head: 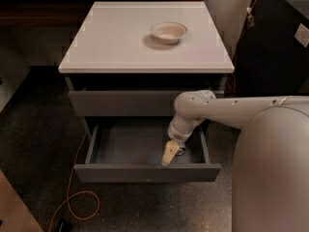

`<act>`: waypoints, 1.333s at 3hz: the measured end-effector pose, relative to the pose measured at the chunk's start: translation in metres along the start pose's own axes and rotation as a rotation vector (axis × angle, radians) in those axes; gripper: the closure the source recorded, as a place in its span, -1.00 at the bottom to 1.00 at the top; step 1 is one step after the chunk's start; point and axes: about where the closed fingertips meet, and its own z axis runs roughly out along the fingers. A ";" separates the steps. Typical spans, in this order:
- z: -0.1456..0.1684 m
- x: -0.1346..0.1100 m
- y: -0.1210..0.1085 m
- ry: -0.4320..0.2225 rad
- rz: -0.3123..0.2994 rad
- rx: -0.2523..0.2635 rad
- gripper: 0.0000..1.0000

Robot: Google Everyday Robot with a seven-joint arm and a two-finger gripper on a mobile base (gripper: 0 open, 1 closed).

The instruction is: Pick 7up can from middle drawer and place on counter

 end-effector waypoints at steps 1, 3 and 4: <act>0.003 0.000 0.003 -0.007 0.042 -0.017 -1.00; 0.013 0.003 -0.012 0.005 0.141 -0.037 -1.00; 0.019 0.008 -0.029 0.007 0.281 0.048 -1.00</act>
Offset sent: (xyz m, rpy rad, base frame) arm 0.0037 -0.0038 -0.0065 0.0236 0.0865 -0.0821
